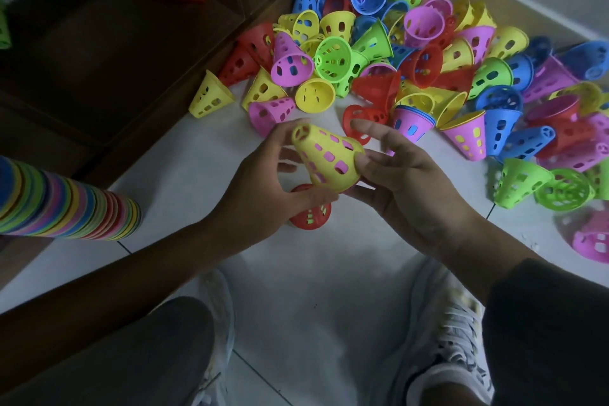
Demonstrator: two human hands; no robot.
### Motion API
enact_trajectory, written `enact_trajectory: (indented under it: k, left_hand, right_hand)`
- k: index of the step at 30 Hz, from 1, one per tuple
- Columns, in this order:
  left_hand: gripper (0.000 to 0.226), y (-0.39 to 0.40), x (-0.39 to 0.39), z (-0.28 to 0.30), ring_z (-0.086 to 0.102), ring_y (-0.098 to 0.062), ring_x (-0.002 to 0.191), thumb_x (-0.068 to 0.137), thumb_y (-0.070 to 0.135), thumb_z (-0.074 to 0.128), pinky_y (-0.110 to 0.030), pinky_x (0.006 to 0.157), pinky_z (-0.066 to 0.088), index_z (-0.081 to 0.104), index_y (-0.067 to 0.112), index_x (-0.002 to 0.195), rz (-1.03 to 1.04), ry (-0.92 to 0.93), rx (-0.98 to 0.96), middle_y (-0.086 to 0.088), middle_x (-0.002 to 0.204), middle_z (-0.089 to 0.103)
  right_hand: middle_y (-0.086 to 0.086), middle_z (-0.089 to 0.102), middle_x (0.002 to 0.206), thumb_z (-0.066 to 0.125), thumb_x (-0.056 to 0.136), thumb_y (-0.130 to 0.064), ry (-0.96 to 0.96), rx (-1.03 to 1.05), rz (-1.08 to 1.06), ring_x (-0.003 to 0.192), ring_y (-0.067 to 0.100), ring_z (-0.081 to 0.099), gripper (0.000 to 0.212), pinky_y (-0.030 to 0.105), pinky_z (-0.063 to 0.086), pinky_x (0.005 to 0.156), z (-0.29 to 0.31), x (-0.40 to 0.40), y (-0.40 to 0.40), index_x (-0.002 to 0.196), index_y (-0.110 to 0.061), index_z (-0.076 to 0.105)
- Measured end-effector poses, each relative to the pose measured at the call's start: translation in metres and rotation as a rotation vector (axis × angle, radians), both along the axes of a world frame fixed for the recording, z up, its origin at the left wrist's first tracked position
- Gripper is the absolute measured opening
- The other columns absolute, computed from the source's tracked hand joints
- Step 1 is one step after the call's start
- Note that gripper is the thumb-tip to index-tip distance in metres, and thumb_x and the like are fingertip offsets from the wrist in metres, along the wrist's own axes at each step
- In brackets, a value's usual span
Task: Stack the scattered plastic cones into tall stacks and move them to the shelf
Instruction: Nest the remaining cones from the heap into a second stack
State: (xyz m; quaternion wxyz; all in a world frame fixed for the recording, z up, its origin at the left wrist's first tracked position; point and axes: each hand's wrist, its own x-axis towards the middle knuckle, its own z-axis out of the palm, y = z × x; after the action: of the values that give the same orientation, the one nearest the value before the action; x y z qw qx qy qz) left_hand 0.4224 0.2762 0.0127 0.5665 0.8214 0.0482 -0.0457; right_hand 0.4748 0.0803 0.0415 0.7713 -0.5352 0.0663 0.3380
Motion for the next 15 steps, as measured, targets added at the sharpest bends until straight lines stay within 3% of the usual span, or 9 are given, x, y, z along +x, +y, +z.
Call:
enact_trajectory:
  k: [3, 8, 12, 15]
  left_hand:
    - [0.088, -0.003, -0.002, -0.001, 0.063, -0.006, 0.115, 0.062, 0.053, 0.084, -0.021, 0.092, 0.055, 0.051, 0.026, 0.139, 0.023, -0.018, -0.025, 0.011, 0.126, 0.065]
    - [0.076, 0.001, -0.009, -0.006, 0.069, -0.012, 0.103, 0.060, 0.063, 0.078, -0.034, 0.090, 0.060, 0.065, 0.015, 0.118, 0.051, -0.043, 0.090, 0.006, 0.110, 0.073]
    - [0.071, 0.008, -0.013, -0.008, 0.069, -0.009, 0.099, 0.060, 0.057, 0.084, -0.025, 0.086, 0.059, 0.067, 0.017, 0.116, 0.030, -0.007, 0.109, 0.009, 0.106, 0.074]
    - [0.061, 0.012, -0.019, -0.014, 0.067, -0.004, 0.096, 0.062, 0.048, 0.091, -0.013, 0.081, 0.054, 0.066, 0.021, 0.112, -0.022, 0.017, 0.189, 0.013, 0.100, 0.072]
  right_hand:
    - [0.021, 0.070, 0.118, 0.050, 0.098, -0.002, 0.039, 0.054, 0.040, 0.104, 0.035, 0.071, 0.039, 0.045, 0.058, 0.091, 0.004, -0.002, 0.004, 0.135, -0.015, 0.052]
    - [0.018, 0.072, 0.110, 0.054, 0.097, -0.007, 0.021, -0.005, 0.100, 0.100, 0.031, 0.072, 0.039, 0.044, 0.058, 0.091, -0.001, -0.002, 0.003, 0.136, -0.016, 0.052]
    - [0.013, 0.074, 0.106, 0.056, 0.100, -0.010, -0.126, -0.255, 0.099, 0.098, 0.031, 0.072, 0.029, 0.042, 0.060, 0.088, -0.014, 0.002, -0.003, 0.128, -0.013, 0.058]
    - [0.002, 0.074, 0.103, 0.062, 0.098, -0.016, -0.384, -0.578, -0.011, 0.096, 0.023, 0.070, 0.017, 0.049, 0.057, 0.090, -0.034, 0.016, -0.018, 0.115, -0.019, 0.064]
